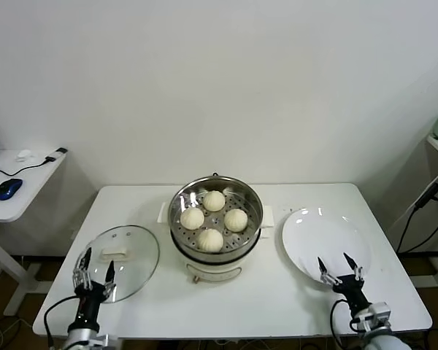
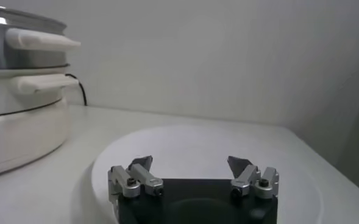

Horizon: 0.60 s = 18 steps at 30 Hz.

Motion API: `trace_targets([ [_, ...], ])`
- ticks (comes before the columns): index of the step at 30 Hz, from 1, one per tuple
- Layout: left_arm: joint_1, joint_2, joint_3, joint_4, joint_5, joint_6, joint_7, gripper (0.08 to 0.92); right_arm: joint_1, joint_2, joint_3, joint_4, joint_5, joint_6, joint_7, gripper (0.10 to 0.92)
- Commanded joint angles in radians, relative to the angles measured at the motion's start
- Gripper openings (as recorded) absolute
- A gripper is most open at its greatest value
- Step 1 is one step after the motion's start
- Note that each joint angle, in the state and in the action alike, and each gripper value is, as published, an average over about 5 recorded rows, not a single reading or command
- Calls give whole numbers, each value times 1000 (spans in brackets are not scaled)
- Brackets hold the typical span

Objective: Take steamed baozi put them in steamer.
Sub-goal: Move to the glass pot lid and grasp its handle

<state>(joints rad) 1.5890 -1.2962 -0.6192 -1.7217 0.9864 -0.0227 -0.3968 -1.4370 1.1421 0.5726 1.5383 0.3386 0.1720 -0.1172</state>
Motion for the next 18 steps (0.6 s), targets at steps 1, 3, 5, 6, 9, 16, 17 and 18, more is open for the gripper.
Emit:
trace_targets([
  [1,-89,10,17,173,311,138,-69,823,-62,48,34,61,-47,-67,46,823],
  [3,-108,8,22,180,311,148,-62,823,-62,49,34,73,-48,-74,49,823],
  [5,-128,7,27,182,312,159,-53,823,-62,50,35,81,-50,-78,51,823],
  [6,-137,7,30,181,314,164,-47,823,-62,50,36,85,-50,-80,52,823],
  [9,-169,5,39,190,323,177,-33,823,-62,50,38,96,-49,-88,55,823],
  [16,-226,3,56,244,345,195,-14,823,-69,49,44,117,-48,-101,57,823],
  [17,-231,2,58,250,348,197,-12,823,-70,49,45,118,-48,-102,57,823],
  [18,-236,2,60,257,349,199,-9,823,-70,49,46,119,-47,-103,57,823],
])
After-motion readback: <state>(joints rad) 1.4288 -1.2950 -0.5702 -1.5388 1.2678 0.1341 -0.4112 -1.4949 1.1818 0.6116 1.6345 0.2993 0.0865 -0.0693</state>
